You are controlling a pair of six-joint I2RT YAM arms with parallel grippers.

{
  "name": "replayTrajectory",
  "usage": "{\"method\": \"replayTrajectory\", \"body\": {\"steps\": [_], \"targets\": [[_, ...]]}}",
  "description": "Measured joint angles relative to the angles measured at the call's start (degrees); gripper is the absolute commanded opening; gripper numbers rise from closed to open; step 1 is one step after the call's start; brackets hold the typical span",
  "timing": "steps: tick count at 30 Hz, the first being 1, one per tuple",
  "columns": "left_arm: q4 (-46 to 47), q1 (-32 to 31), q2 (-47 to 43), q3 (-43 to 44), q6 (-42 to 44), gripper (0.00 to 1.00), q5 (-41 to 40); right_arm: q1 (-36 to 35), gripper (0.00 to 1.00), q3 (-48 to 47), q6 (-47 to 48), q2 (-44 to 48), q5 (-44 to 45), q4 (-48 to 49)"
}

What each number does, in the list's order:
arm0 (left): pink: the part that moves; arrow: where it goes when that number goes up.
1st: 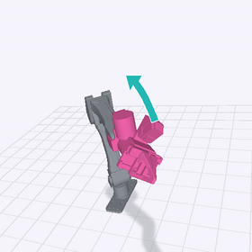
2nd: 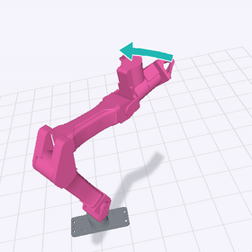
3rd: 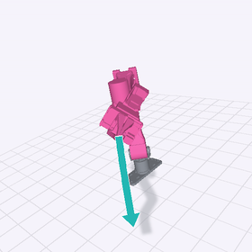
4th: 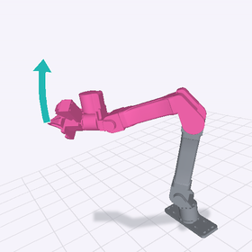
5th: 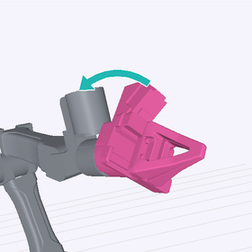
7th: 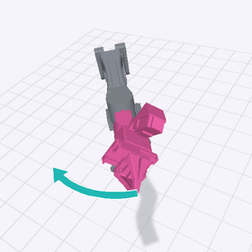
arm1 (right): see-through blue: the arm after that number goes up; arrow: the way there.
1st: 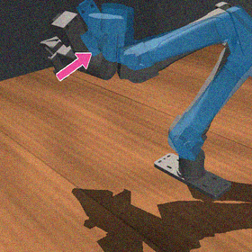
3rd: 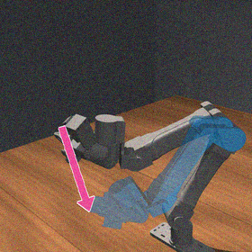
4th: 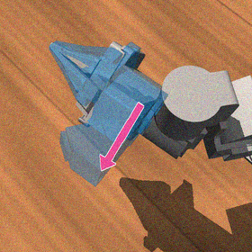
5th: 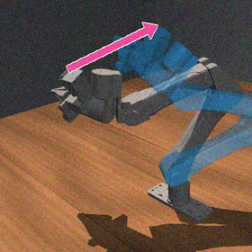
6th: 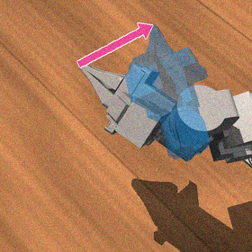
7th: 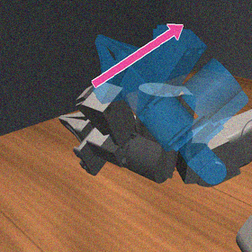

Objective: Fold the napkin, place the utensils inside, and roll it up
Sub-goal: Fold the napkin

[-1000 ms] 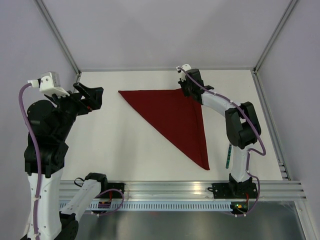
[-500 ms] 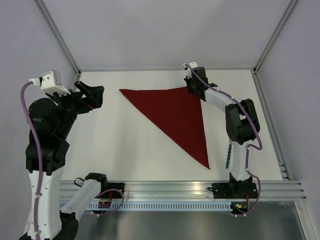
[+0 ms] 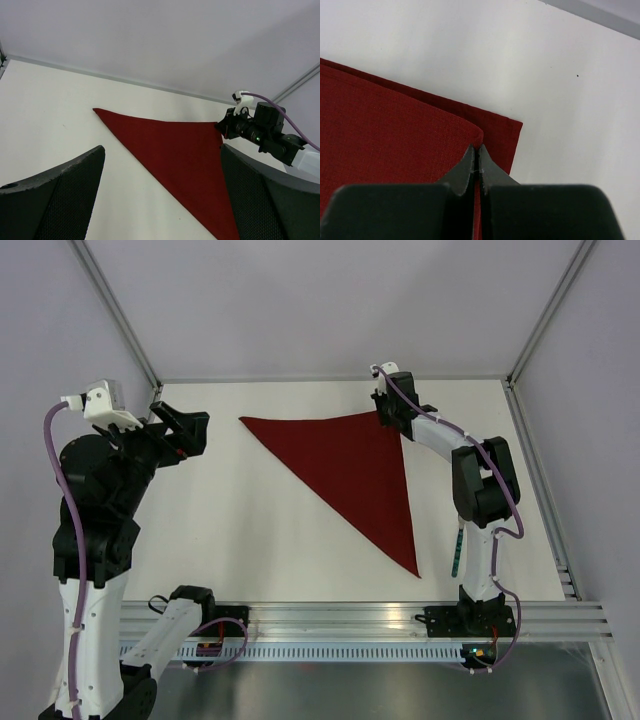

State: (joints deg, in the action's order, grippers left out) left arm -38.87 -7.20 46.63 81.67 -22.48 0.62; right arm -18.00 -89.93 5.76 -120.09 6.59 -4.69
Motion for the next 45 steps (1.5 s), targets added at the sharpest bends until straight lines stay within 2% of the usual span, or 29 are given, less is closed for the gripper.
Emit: {"method": "replayTrajectory", "body": {"steps": [32, 34, 44, 45], "targets": [[0.1, 0.0, 0.7, -0.8, 0.0, 1.00, 1.0, 1.1, 0.00, -1.2, -0.2, -2.6, 0.7, 0.1], [0.1, 0.0, 0.7, -1.2, 0.0, 1.00, 1.0, 1.2, 0.03, -1.3, -0.2, -3.1, 0.9, 0.1], [1.9, 0.0, 0.3, -6.3, 0.0, 1.00, 1.5, 2.1, 0.32, -4.0, -0.2, -6.7, 1.5, -0.2], [2.0, 0.0, 0.2, -6.9, 0.0, 1.00, 1.6, 2.2, 0.41, -4.3, -0.2, -7.1, 1.5, -0.2]]}}
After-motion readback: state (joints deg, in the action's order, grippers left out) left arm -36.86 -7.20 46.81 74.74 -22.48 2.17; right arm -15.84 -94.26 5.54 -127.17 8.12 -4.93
